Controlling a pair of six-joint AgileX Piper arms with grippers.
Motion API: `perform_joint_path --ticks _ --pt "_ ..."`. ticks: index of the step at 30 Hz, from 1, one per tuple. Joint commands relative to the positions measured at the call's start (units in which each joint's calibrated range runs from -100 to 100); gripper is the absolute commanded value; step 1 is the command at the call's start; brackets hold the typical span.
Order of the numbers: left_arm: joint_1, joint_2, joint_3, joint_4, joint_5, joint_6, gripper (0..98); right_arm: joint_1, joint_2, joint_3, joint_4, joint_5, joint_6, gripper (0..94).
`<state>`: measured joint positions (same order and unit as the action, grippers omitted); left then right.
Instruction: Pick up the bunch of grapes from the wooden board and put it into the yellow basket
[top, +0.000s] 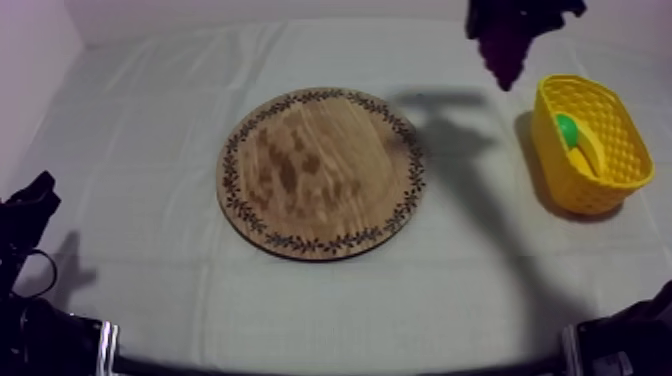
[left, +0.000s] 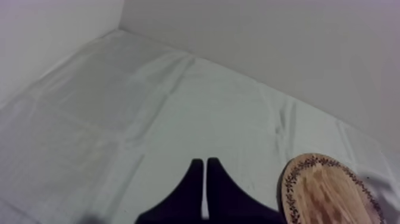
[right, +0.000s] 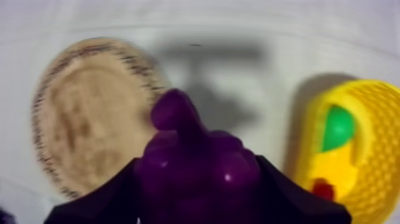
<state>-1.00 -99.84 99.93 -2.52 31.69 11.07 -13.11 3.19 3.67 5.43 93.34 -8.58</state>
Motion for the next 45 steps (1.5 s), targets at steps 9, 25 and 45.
perform_joint_path --ticks 9,25,45 --pt "0.0 0.0 0.0 0.01 0.0 0.0 0.0 15.7 -3.0 13.4 4.3 -5.9 5.0 41.3" --pt "0.0 0.0 0.0 0.01 0.0 0.0 0.0 22.1 -3.1 23.5 6.8 -13.5 7.2 42.1" --pt "0.0 0.0 0.0 0.01 0.0 0.0 0.0 17.7 8.4 24.6 5.5 -17.0 6.1 71.4"
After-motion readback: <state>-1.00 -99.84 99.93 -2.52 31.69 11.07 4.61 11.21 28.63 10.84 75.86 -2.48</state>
